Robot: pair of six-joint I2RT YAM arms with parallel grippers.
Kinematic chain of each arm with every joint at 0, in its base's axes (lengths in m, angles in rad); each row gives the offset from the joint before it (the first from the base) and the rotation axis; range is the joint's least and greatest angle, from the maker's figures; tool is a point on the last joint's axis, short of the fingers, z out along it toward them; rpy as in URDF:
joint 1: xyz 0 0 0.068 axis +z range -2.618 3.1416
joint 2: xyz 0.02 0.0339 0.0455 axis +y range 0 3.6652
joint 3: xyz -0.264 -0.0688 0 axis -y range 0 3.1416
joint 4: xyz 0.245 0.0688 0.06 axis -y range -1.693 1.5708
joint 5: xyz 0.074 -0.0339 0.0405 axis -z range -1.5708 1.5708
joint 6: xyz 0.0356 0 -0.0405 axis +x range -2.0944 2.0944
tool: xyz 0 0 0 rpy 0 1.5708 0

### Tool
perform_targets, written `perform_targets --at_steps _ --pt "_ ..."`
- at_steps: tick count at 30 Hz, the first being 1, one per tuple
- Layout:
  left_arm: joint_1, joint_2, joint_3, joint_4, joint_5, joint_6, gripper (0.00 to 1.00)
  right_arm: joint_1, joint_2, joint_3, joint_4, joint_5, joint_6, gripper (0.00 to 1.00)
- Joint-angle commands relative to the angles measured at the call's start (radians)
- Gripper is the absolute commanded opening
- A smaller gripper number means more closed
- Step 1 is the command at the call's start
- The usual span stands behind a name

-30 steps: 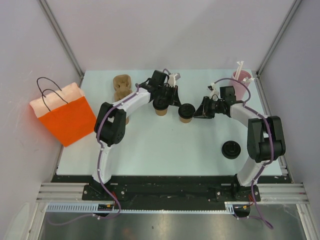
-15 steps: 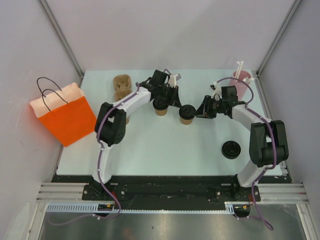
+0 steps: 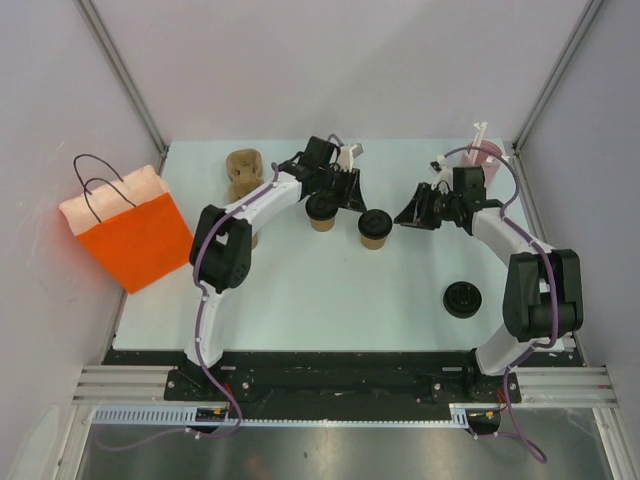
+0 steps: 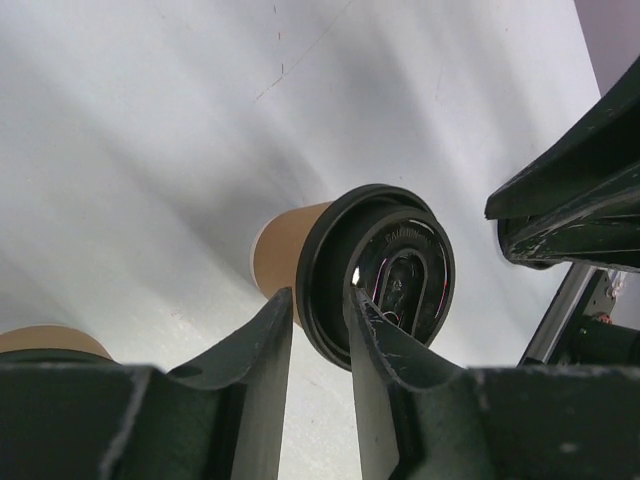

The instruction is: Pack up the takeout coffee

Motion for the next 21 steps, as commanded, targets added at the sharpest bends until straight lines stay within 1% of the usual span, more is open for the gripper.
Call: perform_targets --at_steps 1,4,6,8,12,16,21 --pt "0.010 -0.058 0.047 0.000 -0.008 0.014 0.35 -0.008 -0.049 0.058 0.097 0.057 -0.018 0.34" --pt "0.010 -0.077 0.030 -0.004 -0.010 0.014 0.35 -0.015 0.006 0.105 0.067 0.060 -0.038 0.33" --pt "0.010 -0.097 0.000 -0.004 -0.011 0.002 0.33 -0.009 0.051 0.136 0.039 0.063 -0.055 0.32" --pt "0.007 -0.119 -0.034 -0.004 -0.011 -0.007 0.28 -0.006 0.072 0.142 0.016 0.063 -0.067 0.32" --pt "-0.013 -0.166 -0.117 -0.004 -0.010 0.006 0.27 -0.002 0.102 0.141 0.011 0.056 -0.079 0.31" --pt "-0.029 -0.167 -0.152 -0.004 -0.013 0.011 0.27 0.009 0.128 0.144 0.013 0.037 -0.085 0.31" --pt "-0.034 -0.130 -0.169 -0.004 0.010 0.002 0.26 0.018 0.154 0.144 0.002 0.024 -0.096 0.31"
